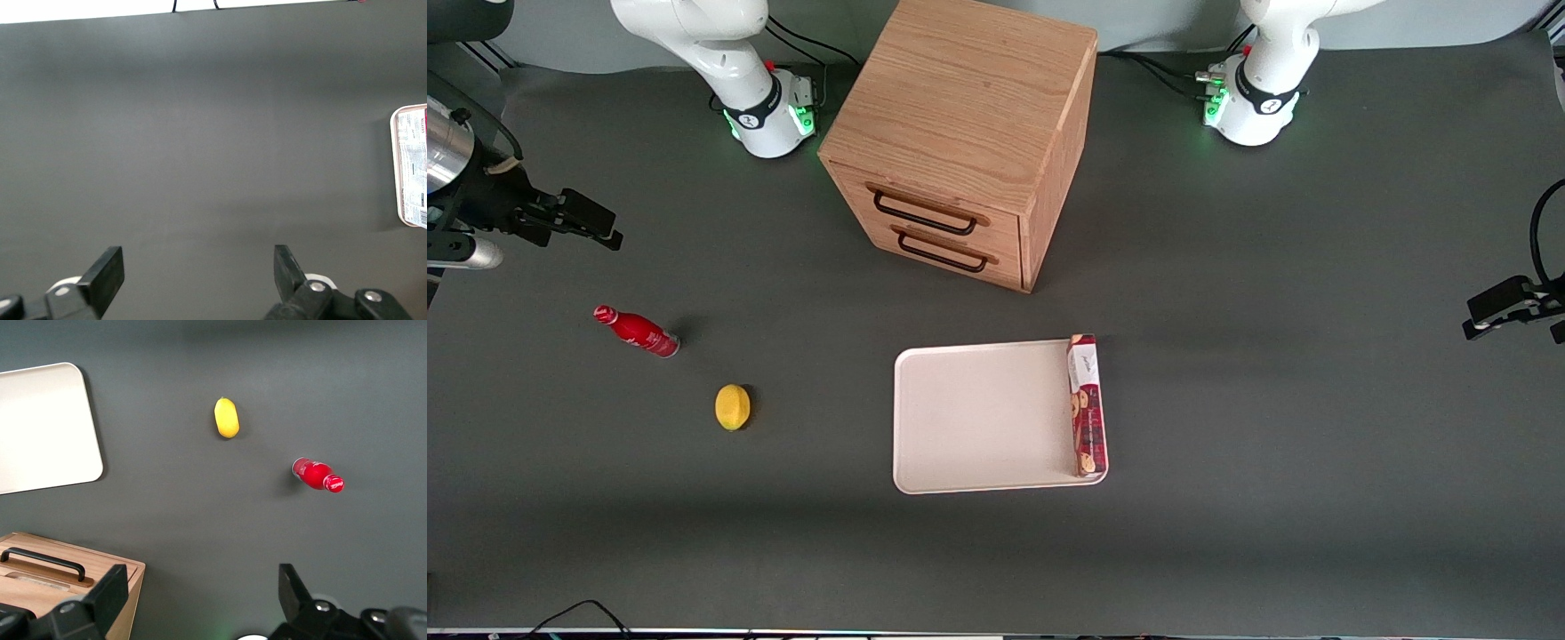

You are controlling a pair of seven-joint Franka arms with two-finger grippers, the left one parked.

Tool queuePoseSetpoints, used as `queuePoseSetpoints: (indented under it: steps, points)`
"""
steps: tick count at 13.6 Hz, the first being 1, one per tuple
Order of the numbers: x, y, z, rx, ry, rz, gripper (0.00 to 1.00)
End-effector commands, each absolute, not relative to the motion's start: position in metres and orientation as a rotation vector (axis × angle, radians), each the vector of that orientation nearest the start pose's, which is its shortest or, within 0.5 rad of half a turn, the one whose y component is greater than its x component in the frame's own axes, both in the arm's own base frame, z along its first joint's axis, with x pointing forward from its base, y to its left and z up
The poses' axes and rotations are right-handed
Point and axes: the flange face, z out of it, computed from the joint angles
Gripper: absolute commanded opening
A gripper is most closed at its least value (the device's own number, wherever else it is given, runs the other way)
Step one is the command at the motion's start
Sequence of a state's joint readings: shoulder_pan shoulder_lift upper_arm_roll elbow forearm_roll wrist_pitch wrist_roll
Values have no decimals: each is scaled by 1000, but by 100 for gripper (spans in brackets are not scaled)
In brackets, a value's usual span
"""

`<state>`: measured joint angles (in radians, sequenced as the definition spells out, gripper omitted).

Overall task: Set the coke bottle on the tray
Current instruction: 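Move the right gripper toward the red Coca-Cola bottle lying on the table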

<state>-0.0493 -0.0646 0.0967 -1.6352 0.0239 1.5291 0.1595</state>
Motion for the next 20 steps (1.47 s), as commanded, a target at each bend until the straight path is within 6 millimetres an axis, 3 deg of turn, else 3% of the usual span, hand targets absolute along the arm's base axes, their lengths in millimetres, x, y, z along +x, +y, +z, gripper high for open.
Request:
queuePoseSetpoints:
  steps: [1, 5, 6, 9, 11, 14, 17, 20]
  points:
    - [526, 33, 629, -3102, 136, 80, 100]
    - [518, 22, 638, -3126, 33, 92, 100]
    - [517, -1, 637, -3148, -8, 109, 100]
    - [514, -96, 620, -3127, -202, 170, 100]
    - [520, -130, 587, -3136, -197, 224, 100]
    - [525, -137, 493, -3159, -204, 185, 100]
    - [511, -134, 403, -3178, -190, 77, 100]
    - [503, -144, 357, -3194, -169, 18, 100]
